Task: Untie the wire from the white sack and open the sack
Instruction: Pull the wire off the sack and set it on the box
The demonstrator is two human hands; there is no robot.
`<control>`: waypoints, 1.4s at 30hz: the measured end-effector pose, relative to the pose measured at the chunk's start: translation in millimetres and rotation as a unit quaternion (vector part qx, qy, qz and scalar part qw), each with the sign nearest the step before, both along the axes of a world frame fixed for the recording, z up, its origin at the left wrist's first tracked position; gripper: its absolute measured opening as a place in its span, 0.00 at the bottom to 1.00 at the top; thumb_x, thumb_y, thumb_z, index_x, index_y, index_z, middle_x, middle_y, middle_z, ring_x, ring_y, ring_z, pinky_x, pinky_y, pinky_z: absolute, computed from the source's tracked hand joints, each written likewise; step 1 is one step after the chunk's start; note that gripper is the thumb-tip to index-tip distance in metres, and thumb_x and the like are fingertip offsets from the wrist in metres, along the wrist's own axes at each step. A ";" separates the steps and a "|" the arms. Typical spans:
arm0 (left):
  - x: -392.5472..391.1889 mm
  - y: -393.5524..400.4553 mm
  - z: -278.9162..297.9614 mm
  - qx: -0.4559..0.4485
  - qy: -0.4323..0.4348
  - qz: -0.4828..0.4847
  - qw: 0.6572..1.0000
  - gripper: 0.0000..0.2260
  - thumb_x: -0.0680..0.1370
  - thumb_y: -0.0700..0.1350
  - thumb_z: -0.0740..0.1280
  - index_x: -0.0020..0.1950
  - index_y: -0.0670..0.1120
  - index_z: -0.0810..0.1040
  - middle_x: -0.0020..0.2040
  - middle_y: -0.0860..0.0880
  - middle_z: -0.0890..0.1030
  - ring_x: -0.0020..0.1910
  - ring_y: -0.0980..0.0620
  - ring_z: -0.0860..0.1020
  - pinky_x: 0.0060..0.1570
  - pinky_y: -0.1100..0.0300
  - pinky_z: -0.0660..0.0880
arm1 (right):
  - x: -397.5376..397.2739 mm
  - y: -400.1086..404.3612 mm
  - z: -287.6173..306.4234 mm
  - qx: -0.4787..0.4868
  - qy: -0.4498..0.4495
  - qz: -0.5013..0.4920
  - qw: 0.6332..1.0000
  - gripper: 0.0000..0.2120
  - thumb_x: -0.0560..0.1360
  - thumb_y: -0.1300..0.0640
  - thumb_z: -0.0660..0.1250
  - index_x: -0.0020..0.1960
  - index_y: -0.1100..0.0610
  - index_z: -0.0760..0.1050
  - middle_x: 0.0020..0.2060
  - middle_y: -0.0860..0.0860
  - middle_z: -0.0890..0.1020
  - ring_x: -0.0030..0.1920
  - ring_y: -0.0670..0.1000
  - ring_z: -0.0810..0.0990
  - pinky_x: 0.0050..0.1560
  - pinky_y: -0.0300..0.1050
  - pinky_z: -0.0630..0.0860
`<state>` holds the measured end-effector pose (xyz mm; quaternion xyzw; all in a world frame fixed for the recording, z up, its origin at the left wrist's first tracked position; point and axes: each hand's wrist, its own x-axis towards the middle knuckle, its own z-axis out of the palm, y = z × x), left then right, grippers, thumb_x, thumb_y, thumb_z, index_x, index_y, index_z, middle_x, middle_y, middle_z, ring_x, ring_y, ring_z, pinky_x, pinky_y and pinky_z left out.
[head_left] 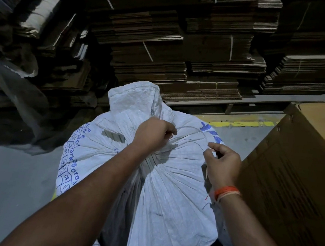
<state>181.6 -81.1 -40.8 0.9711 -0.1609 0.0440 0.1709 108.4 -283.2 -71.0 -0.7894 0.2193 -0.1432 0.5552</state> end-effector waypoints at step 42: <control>-60.9 -3.7 47.3 -0.139 -0.032 -0.069 0.987 0.07 0.70 0.47 0.81 0.43 0.49 0.86 0.53 0.53 0.84 0.54 0.56 0.81 0.52 0.71 0.72 | -76.3 -51.0 46.3 0.036 0.039 0.098 0.994 0.03 0.72 0.61 0.78 0.43 0.53 0.88 0.39 0.45 0.88 0.39 0.43 0.86 0.48 0.43 0.82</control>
